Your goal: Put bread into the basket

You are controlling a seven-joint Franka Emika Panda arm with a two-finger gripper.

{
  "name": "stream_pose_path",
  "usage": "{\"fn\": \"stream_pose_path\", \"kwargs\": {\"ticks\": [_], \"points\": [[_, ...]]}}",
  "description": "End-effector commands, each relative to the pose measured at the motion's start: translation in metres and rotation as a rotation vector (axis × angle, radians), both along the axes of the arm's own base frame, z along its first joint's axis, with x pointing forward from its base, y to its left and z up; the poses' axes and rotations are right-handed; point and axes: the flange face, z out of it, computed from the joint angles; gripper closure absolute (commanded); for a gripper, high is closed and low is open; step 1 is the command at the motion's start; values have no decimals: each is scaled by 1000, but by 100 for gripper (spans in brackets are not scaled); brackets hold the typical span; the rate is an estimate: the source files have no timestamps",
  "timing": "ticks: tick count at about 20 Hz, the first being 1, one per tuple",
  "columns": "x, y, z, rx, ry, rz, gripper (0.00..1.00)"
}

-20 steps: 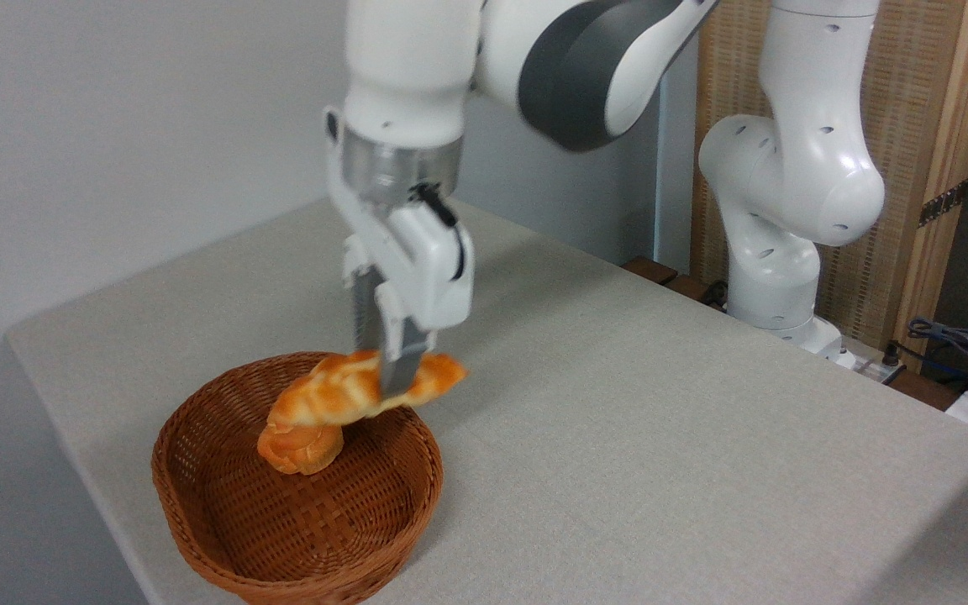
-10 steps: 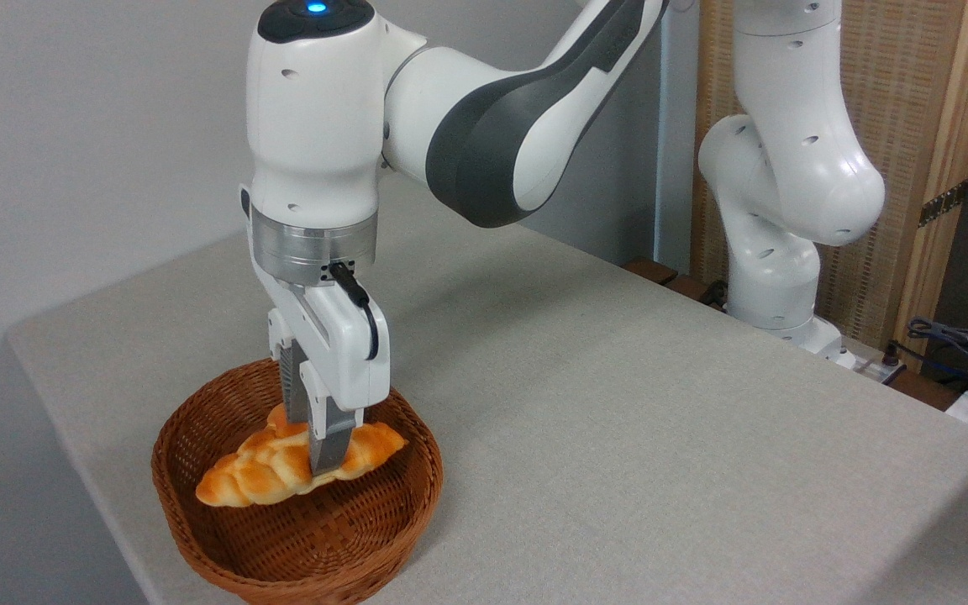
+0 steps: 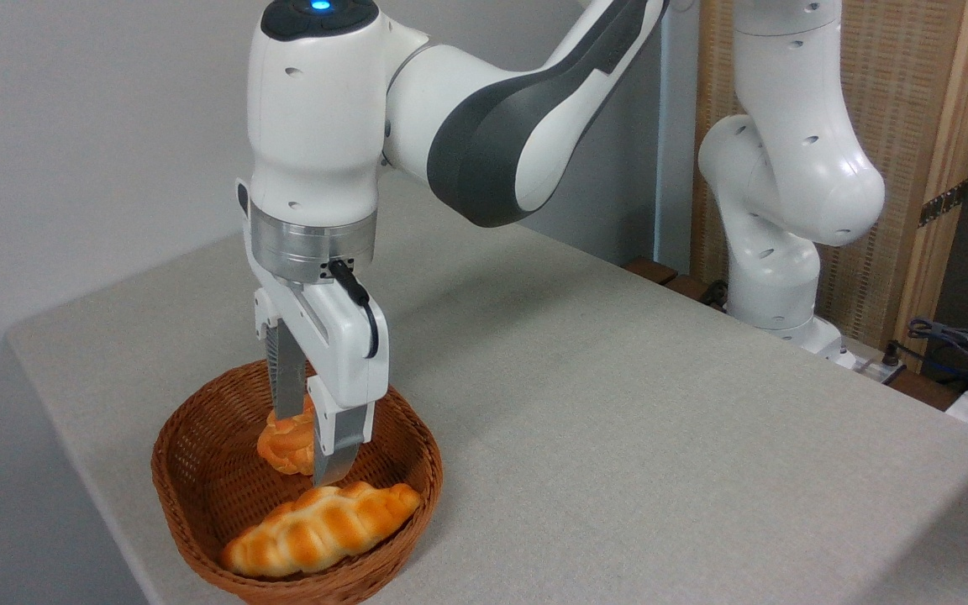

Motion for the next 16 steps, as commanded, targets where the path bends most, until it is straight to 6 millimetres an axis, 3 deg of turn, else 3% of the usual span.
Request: {"fn": "stream_pose_path", "kwargs": {"ticks": [1, 2, 6, 9, 15, 16], "points": [[-7, -2, 8, -46, 51, 40, 0], [-14, -2, 11, -50, 87, 27, 0], [-34, 13, 54, -69, 226, -8, 0], [-40, 18, 77, -28, 281, 68, 0], [-40, 9, 100, 59, 264, 224, 0], [-40, -3, 104, 88, 256, 217, 0]]}}
